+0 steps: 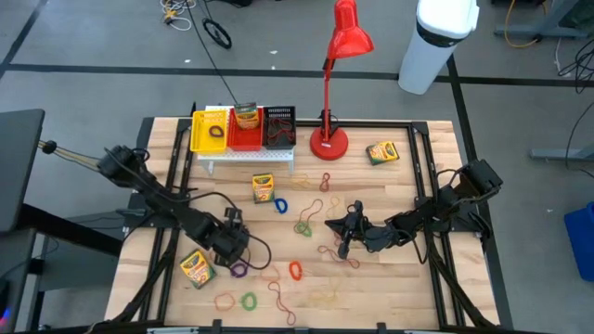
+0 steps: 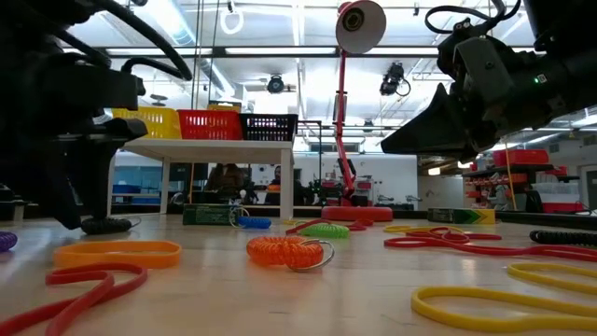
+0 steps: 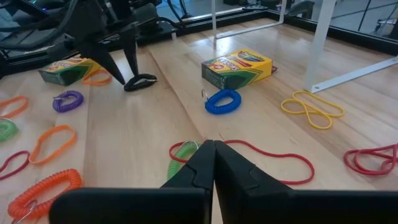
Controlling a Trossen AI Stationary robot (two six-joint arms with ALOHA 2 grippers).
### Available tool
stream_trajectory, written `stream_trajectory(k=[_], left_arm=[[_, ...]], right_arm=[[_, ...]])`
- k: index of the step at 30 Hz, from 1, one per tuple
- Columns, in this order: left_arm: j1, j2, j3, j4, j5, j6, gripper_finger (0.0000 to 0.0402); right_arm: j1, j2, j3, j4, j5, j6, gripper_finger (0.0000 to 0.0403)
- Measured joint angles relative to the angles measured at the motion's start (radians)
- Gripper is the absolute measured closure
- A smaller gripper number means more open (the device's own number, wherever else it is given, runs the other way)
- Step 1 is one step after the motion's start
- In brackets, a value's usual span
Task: Pick & Place Office Desk Supplies
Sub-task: Put the black spring rubber band into the yellow bin on the shelf
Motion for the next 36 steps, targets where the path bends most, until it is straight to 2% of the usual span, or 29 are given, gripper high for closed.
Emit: stream_trajectory(k=[8, 15, 22, 29, 33, 36], left_arm=[[-0.002, 0.062, 0.006, -0.001, 0.0, 0.082, 0.0289], [0.0, -0.029, 0.086, -0.108, 0.02, 0.089, 0.0383], [0.01, -0.216, 0.18, -0.351, -0.147, 0.033, 0.0383], [0.116, -0.451, 0.286, -0.674, -0.39, -0.252, 0.0385], [0.205, -0.556, 0.334, -0.718, -0.476, -0.276, 0.0384], [0.289, -0.613, 0.36, -0.719, -0.509, -0.225, 0.0384]], right_arm=[[0.0, 0.0, 0.0, 0.0, 0.0, -0.005, 0.0388], [0.0, 0.0, 0.0, 0.0, 0.0, -0.035, 0.0388], [0.0, 0.0, 0.0, 0.0, -0.008, -0.053, 0.0388], [0.0, 0.0, 0.0, 0.001, -0.008, -0.055, 0.0388], [0.0, 0.0, 0.0, 0.001, -0.008, -0.055, 0.0388], [0.0, 0.0, 0.0, 0.001, -0.008, -0.054, 0.0388]])
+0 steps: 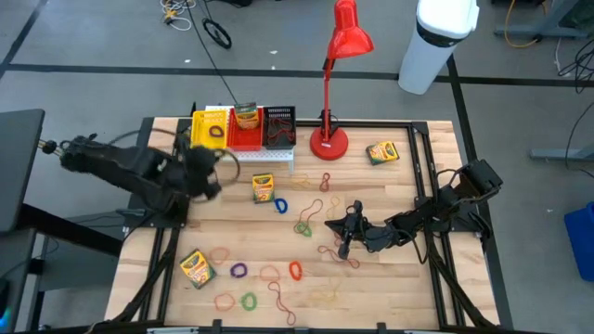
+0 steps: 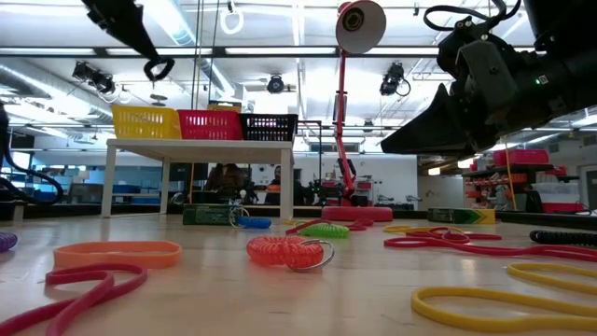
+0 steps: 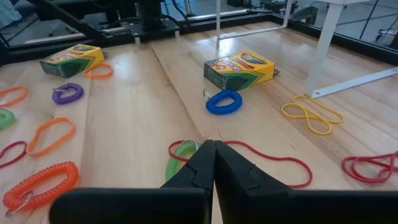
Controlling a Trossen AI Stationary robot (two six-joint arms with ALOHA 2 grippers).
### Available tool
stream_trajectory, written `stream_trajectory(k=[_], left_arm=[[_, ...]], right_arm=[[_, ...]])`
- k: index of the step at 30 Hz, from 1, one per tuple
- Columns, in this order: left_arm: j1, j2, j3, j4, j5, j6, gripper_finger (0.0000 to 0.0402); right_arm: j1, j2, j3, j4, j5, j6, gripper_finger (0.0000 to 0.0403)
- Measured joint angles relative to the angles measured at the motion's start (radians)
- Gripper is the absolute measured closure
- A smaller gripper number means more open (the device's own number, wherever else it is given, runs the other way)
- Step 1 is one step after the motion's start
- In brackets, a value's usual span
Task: Pick & Place Office Desk Supplies
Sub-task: Put the black spring rubber band into the yellow bin on the shelf
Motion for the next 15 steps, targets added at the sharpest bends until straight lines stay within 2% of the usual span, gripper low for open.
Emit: stream_trajectory(k=[5, 10, 15], left_arm=[[0.208, -0.05, 0.01, 0.0, 0.008, 0.157, 0.0384], [0.432, -0.043, 0.009, 0.03, 0.142, 0.3, 0.0384], [0.577, -0.026, 0.004, 0.156, 0.21, 0.429, 0.0385]], right_arm=[[0.0, 0.0, 0.0, 0.008, 0.0, 0.001, 0.0388], [0.0, 0.0, 0.0, 0.007, 0.0, -0.001, 0.0388], [0.0, 0.0, 0.0, 0.014, 0.001, -0.027, 0.0388]])
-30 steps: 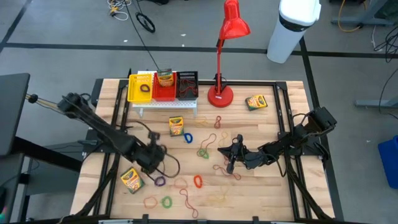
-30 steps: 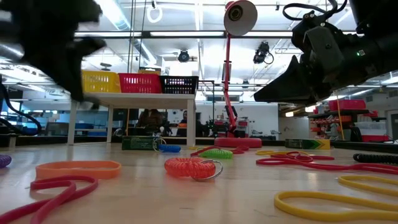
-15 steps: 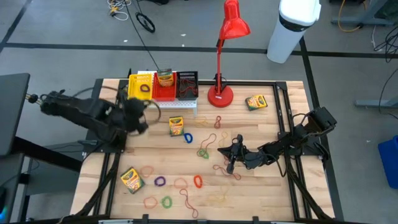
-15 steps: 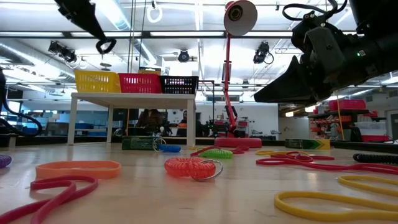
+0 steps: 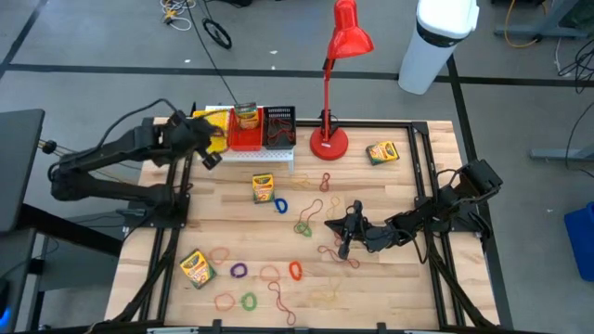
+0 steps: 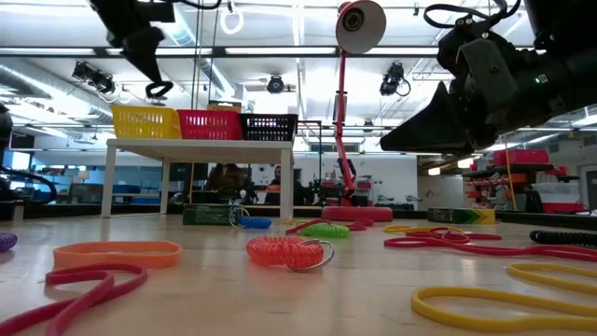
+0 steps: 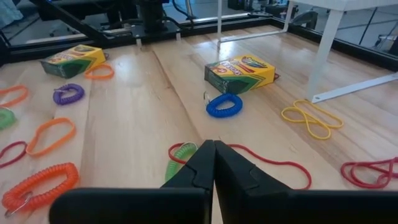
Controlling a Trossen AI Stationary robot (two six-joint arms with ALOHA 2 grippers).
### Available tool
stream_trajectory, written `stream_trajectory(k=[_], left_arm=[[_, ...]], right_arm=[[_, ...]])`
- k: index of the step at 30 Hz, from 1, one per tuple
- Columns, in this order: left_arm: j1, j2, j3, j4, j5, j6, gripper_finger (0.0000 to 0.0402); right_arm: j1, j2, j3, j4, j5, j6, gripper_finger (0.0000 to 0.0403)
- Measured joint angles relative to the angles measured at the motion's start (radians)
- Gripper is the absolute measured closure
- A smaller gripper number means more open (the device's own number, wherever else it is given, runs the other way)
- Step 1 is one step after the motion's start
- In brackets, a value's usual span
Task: Pick & Place Office Desk Supplies
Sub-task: Put the black spring rubber band into the yellow bin on the shelf
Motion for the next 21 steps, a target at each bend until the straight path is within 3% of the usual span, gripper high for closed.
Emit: stream_trajectory(k=[7, 14, 21], left_arm=[[0.225, 0.038, 0.0, 0.096, 0.198, 0.042, 0.0386], [0.41, 0.116, 0.0, 0.1, 0.212, 0.045, 0.0383], [0.463, 0.17, 0.0, 0.119, 0.294, 0.059, 0.0341]], right_arm=[[0.0, 0.0, 0.0, 0.01, 0.0, -0.036, 0.0388], [0.0, 0.0, 0.0, 0.013, -0.045, -0.051, 0.0388], [0.0, 0.0, 0.0, 0.016, -0.053, -0.051, 0.0388]])
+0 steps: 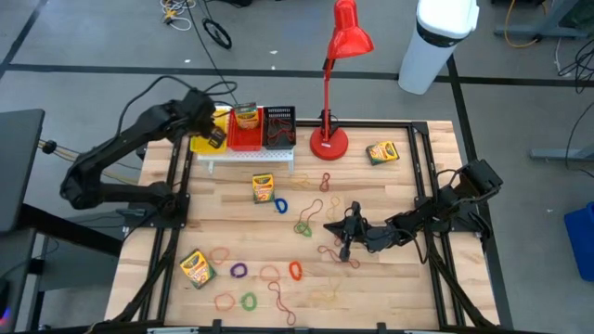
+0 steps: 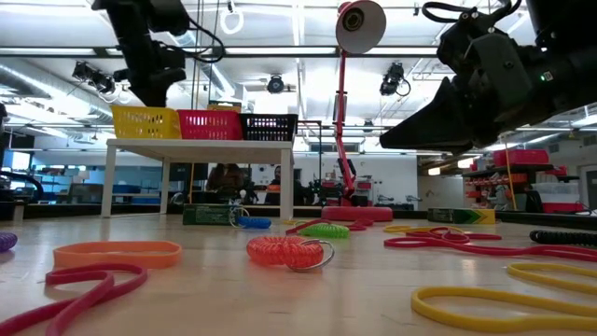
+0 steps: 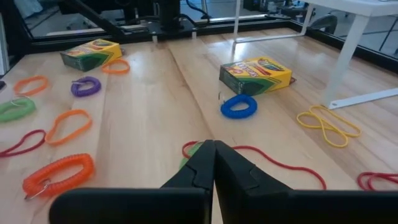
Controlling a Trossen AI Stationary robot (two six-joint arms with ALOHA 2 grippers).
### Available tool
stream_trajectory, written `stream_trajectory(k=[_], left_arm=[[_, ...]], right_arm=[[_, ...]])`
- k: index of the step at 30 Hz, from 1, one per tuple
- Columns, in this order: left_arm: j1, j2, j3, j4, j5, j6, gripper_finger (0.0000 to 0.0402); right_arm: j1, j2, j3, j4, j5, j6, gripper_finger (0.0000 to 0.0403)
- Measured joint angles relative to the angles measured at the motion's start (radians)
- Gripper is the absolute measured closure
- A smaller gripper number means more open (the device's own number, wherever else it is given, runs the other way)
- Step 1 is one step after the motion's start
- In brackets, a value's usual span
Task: Pick & Place Office Desk Supplies
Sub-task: Put the black spring rubber band into the yellow bin on the shelf, then put the red rubber band into the black bin on the shelf
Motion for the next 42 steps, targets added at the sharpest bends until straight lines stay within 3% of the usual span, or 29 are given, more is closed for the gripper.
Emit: stream_trajectory(k=[6, 12, 16, 20, 26, 32, 42], left_arm=[[0.0, 0.001, 0.0, 0.025, -0.001, 0.036, 0.0306], [-0.036, -0.086, 0.0, -0.014, 0.026, 0.046, 0.0301], [-0.129, -0.19, -0.001, -0.049, 0.088, 0.005, 0.031], [-0.282, -0.307, -0.069, 0.038, 0.093, -0.056, 0.0329], [-0.506, -0.453, -0.295, 0.31, 0.1, -0.097, 0.0362], [-0.692, -0.484, -0.553, 0.688, 0.1, -0.059, 0.0383], [-0.886, -0.352, -1.03, 1.667, 0.047, 0.009, 0.0391]], right_arm=[[0.0, 0.0, 0.0, 0.0, 0.005, -0.004, 0.0388], [0.0, 0.0, 0.0, 0.0, 0.016, -0.01, 0.0388], [0.0, 0.0, 0.0, 0.0, 0.013, -0.001, 0.0388], [0.0, 0.0, 0.0, 0.0, -0.037, 0.0, 0.0388], [-0.014, 0.0, 0.0, 0.0, -0.034, 0.0, 0.0388], [-0.066, 0.0, 0.0, -0.001, -0.072, 0.017, 0.0388], [-0.228, 0.0, 0.001, -0.129, -0.039, 0.014, 0.0388]])
